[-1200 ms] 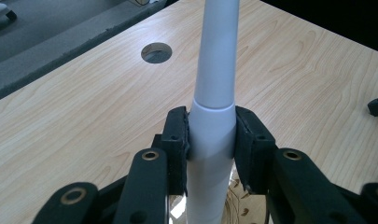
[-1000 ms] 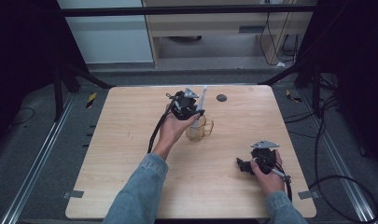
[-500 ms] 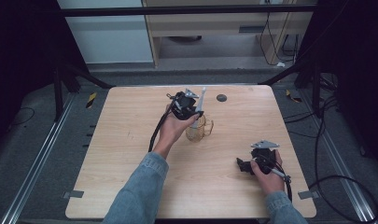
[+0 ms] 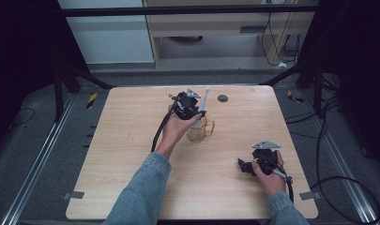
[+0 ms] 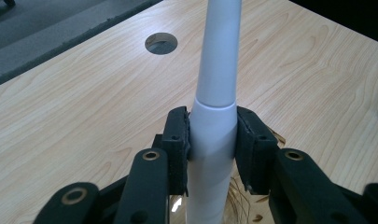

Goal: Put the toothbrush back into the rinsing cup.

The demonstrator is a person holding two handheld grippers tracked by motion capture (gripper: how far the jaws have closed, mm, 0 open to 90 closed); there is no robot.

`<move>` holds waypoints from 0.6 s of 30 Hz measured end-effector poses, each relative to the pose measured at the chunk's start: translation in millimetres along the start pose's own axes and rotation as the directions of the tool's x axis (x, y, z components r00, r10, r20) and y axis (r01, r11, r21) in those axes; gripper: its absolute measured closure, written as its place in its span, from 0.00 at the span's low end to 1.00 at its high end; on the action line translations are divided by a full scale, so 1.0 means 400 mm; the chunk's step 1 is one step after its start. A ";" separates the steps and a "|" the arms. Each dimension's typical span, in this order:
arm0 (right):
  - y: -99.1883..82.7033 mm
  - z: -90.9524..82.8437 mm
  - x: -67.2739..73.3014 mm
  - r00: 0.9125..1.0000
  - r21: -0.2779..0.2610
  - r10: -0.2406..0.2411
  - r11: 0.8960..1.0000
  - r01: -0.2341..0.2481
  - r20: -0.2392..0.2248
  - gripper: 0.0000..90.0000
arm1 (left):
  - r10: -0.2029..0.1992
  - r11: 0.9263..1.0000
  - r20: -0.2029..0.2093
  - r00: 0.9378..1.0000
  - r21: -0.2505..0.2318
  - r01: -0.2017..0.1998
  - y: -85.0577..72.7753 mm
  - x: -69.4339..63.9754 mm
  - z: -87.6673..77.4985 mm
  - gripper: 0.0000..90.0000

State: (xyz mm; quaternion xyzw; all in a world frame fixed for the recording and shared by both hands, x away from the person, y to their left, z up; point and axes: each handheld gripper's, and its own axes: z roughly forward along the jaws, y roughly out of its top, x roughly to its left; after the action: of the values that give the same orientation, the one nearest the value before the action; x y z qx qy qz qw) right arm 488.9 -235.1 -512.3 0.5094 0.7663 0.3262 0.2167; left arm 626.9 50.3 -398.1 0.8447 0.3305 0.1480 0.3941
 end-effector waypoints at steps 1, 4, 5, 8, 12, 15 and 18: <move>0.001 0.000 0.000 1.000 0.001 0.001 1.000 -0.001 -0.002 0.00 | -0.003 1.000 0.000 1.000 -0.002 0.003 0.000 0.000 0.002 0.74; 0.001 0.001 0.000 1.000 -0.002 -0.002 1.000 0.002 -0.001 0.00 | -0.002 1.000 -0.005 1.000 -0.004 0.002 0.001 -0.001 0.006 0.74; 0.001 0.001 0.000 1.000 -0.002 -0.001 1.000 0.001 -0.001 0.00 | -0.002 1.000 -0.005 1.000 -0.004 0.002 0.002 -0.001 0.006 0.74; 0.001 0.001 0.000 1.000 -0.002 -0.002 1.000 0.002 -0.001 0.00 | -0.010 1.000 0.000 1.000 -0.008 0.010 0.000 0.000 0.008 0.74; 0.001 0.001 0.000 1.000 -0.002 -0.002 1.000 0.002 -0.001 0.00 | -0.010 1.000 0.000 1.000 -0.009 0.010 0.000 0.000 0.009 0.74; 0.001 0.001 0.000 1.000 -0.002 -0.001 1.000 0.001 -0.001 0.00 | -0.011 1.000 -0.005 1.000 -0.012 0.011 0.001 -0.004 0.011 0.74; 0.001 0.001 0.000 1.000 -0.002 -0.002 1.000 0.002 -0.001 0.00 | -0.008 1.000 -0.007 1.000 -0.013 0.008 0.000 -0.004 0.012 0.74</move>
State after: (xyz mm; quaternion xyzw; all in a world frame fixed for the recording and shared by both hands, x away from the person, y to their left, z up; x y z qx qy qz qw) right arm 489.3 -234.9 -512.5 0.5082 0.7666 0.3269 0.2173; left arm 628.1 46.4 -401.0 0.8404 0.3343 0.1515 0.3989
